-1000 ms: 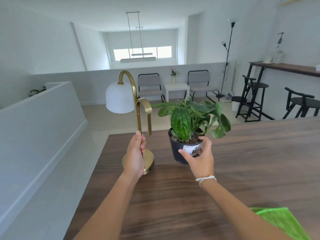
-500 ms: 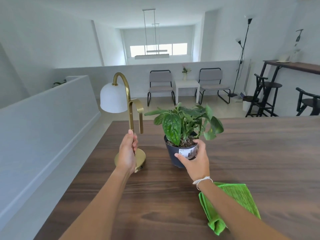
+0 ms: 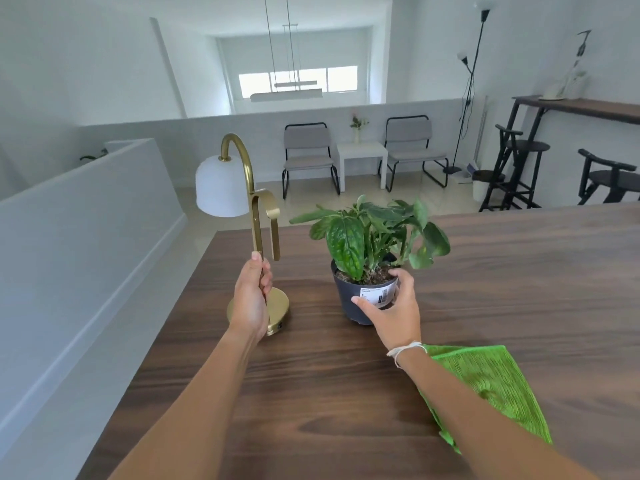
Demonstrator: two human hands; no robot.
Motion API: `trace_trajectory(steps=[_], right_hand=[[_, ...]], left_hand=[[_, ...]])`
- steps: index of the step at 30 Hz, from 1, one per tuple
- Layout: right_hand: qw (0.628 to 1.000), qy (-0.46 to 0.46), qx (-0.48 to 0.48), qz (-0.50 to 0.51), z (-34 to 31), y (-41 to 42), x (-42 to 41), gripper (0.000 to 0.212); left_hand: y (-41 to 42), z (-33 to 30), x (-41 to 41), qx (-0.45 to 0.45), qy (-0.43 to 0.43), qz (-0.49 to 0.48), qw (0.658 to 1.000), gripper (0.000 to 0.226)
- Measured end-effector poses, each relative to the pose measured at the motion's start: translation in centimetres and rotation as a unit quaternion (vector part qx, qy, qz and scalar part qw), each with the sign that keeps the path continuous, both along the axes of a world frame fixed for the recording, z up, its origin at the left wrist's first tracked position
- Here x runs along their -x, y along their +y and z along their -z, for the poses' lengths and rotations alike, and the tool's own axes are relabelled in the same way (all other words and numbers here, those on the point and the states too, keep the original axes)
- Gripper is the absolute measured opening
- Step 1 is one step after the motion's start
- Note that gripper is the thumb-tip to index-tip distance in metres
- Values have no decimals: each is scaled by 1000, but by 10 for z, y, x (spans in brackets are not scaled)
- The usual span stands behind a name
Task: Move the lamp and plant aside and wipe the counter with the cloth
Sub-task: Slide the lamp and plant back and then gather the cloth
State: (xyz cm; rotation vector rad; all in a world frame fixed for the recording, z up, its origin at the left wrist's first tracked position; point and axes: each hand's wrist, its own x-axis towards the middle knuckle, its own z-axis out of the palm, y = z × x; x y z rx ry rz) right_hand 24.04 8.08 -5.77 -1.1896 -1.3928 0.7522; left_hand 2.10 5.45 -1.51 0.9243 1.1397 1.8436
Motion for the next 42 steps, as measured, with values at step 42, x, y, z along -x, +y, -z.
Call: trace_trajectory(steps=[42], right_hand=[[906,-381,185,13,9,-70,-191,52]], left_hand=[[-64,43,-178,164,513,195,820,30]])
